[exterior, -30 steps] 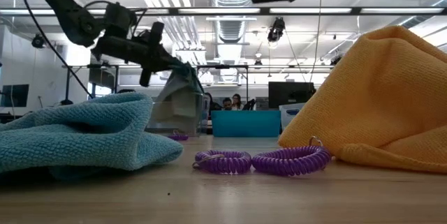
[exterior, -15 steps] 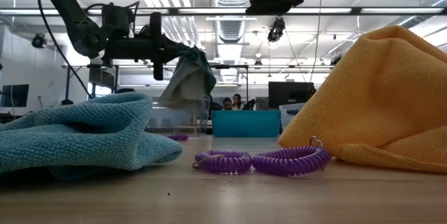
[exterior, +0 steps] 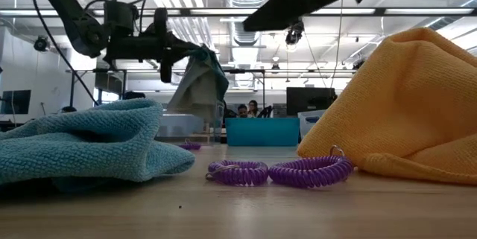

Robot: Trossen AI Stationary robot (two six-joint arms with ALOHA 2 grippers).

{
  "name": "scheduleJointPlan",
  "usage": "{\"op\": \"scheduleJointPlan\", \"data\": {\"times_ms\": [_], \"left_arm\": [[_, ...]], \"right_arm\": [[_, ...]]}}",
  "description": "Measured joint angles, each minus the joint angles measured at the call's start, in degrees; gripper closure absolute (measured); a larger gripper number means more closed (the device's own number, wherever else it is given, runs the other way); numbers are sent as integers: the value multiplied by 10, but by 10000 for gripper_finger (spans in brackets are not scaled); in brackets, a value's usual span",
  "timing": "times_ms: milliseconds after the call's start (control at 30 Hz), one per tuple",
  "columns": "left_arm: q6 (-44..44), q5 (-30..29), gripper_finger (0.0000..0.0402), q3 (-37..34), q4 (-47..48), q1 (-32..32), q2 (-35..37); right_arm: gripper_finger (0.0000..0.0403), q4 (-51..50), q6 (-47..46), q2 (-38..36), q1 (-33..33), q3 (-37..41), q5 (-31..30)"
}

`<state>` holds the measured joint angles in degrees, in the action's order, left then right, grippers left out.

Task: Pick & Place Sports Items
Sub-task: Put the folded light blue towel into the transparent bin

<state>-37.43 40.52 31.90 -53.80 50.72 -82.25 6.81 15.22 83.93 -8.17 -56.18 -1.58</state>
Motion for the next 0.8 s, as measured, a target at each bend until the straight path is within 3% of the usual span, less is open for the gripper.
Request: {"op": "scheduleJointPlan", "data": {"times_ms": [267,633,800], "left_arm": [[80,16,397,0,142,1,74],[45,15,397,0,151,1,85],[39,15,397,0,151,1,85]], "right_arm": [[92,79,-5,32,-40,-4,-16],[92,265,19,142,-81,-4,-14],[92,285,47,191,-86,-30,-16]]}}
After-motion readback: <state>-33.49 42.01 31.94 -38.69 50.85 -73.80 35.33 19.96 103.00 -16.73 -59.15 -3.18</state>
